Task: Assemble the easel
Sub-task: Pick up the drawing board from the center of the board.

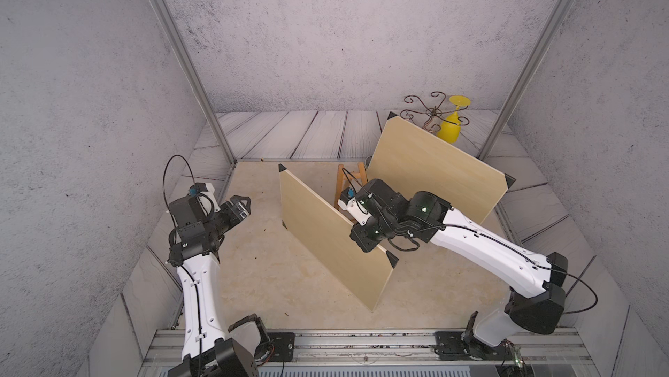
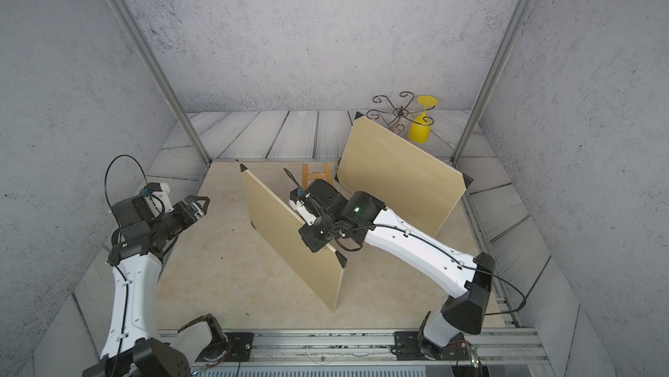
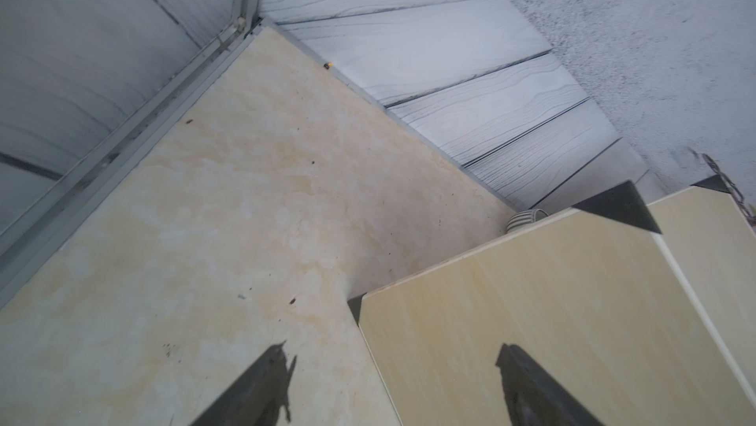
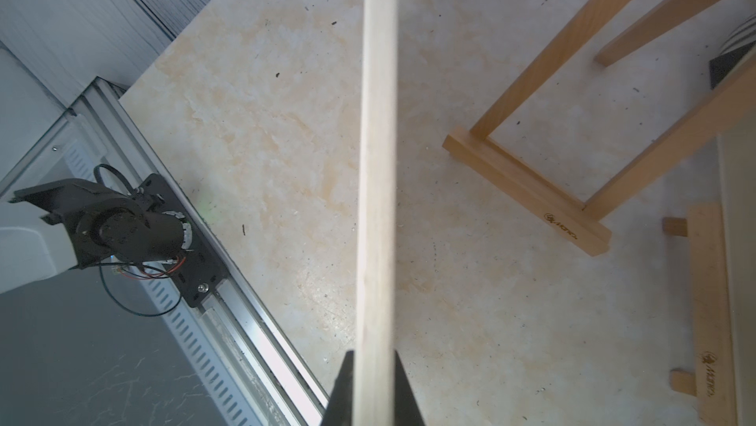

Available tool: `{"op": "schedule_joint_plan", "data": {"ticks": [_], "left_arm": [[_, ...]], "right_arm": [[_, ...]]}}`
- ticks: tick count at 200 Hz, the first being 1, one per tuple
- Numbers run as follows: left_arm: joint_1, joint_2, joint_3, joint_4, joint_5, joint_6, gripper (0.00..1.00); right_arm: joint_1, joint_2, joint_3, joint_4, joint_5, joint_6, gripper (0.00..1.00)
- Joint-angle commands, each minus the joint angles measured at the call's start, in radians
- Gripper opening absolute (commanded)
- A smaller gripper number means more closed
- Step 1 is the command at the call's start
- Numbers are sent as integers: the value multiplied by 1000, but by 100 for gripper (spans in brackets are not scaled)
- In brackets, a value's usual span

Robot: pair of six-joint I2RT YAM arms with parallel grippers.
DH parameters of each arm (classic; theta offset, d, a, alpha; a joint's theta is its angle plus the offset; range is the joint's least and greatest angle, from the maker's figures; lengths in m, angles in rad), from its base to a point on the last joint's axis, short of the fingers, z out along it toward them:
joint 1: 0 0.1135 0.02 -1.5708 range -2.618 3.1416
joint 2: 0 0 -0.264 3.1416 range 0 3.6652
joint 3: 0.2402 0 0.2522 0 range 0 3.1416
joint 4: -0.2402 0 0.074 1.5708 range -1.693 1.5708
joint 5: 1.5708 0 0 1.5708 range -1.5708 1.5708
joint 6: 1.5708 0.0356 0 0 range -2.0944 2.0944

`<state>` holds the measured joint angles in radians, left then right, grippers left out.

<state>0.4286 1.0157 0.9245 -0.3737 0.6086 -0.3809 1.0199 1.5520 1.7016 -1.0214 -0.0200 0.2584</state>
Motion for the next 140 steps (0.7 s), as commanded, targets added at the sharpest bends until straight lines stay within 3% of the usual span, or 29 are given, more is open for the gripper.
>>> {"op": "schedule_joint_plan", "data": {"ticks": [1,35,82,140], "left_arm": [[-31,12,13,100,53,15,83],[-116,9,-2,247,92,52,83],[-176,8,-76,549,269,107,83],[-219,79,-30,431,486,448,80]], "right_arm": [[-5,-114,-6,47,97,-69,0],[-28,-157,-65,48,98,-118,0],[-73,-215,-146,72,30,-160,0],[-141,-260,-238,97,-50,-177,0]]}}
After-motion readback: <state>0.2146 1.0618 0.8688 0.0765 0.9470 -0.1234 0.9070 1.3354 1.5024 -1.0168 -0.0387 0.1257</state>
